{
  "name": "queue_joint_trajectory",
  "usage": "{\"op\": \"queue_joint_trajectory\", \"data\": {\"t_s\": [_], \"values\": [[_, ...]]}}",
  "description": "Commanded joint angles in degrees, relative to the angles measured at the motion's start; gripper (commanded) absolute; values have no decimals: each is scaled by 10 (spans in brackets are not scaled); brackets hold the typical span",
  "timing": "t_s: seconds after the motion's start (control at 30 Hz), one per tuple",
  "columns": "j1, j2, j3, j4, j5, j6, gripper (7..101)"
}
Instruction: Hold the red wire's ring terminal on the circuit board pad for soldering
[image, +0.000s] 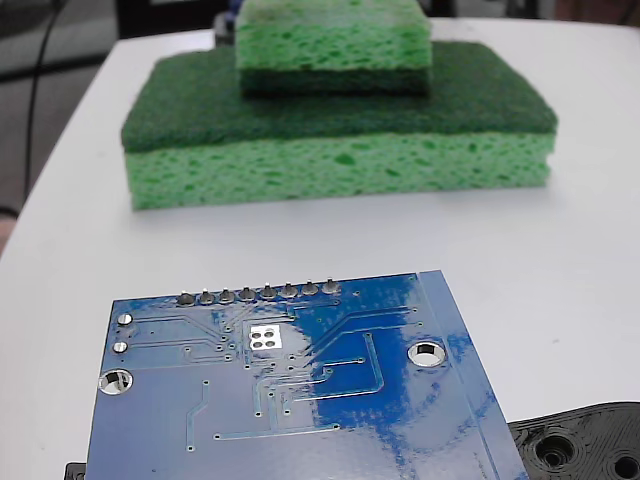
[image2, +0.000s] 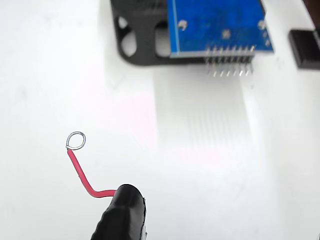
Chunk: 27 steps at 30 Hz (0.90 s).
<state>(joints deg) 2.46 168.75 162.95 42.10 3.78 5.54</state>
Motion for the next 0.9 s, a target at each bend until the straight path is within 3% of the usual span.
{"op": "queue_joint_trajectory", "data": {"t_s": [0.03, 0.37, 0.67, 0.9], "values": [[11, -33, -32, -10, 9, -8, 1003], [96, -130, -61, -96, -56, -24, 1003], [124, -261, -133, -137, -83, -14, 1003], [109, -381, -208, -147, -61, 0, 1003]]}}
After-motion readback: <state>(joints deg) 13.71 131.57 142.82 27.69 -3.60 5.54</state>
